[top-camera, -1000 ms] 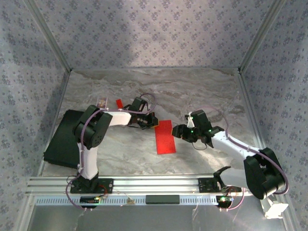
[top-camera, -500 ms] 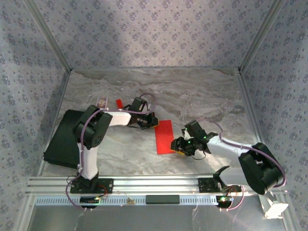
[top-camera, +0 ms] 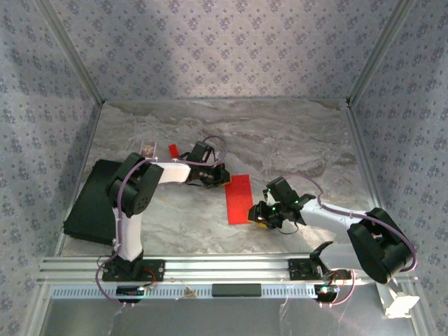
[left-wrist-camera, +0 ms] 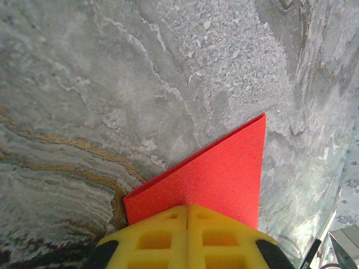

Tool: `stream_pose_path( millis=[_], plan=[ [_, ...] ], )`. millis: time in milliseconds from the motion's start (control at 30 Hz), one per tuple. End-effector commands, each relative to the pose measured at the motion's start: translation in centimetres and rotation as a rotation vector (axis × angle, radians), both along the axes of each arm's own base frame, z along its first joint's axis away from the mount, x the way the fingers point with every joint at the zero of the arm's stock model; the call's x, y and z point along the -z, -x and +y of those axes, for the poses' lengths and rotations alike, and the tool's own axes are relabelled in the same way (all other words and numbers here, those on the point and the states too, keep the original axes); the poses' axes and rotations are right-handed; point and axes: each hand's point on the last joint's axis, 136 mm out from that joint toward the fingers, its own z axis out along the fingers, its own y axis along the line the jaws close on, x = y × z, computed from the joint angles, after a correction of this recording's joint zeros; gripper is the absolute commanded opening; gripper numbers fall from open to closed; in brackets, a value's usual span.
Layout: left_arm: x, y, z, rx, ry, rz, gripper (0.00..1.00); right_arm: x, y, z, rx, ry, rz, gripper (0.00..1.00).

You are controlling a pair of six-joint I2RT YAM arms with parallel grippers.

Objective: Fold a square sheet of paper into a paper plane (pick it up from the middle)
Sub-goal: First fold the square sheet of paper in half at the center of the table.

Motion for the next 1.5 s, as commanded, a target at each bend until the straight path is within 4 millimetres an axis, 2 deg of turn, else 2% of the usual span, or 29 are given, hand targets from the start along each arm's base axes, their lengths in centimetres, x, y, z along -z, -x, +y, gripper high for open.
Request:
stream_pose_path(
  millis=[0, 300, 800, 967, 1200, 1467],
  plan=[
    [3.4, 1.9, 2.0, -0.016, -0.096, 0.095, 0.01, 0.6, 0.1, -0.3, 0.024, 0.022, 0.012, 0.40],
    [3.5, 2.1, 2.1, -0.016, -0.097, 0.099, 0.00, -1.4, -1.6, 1.1, 0.023, -0.039, -0.041, 0.39],
    [3.4, 2.0, 2.0, -0.013, -0.095, 0.101, 0.00, -1.4, -0.1, 0.2, -0.003, 0.014, 0.010, 0.39],
    [3.6, 2.0, 2.0, -0.013, -0.095, 0.106, 0.00, -1.9, -0.2, 0.5, -0.008, -0.010, -0.003, 0.38],
    [3.6, 2.1, 1.9, -0.008, -0.095, 0.107, 0.00, -2.2, -1.2, 1.2, 0.003, -0.045, -0.034, 0.39],
    [3.2, 2.1, 1.7, -0.002, -0.082, 0.105, 0.00, -2.7, -3.5, 2.5, 0.038, -0.117, -0.083, 0.43]
  ],
)
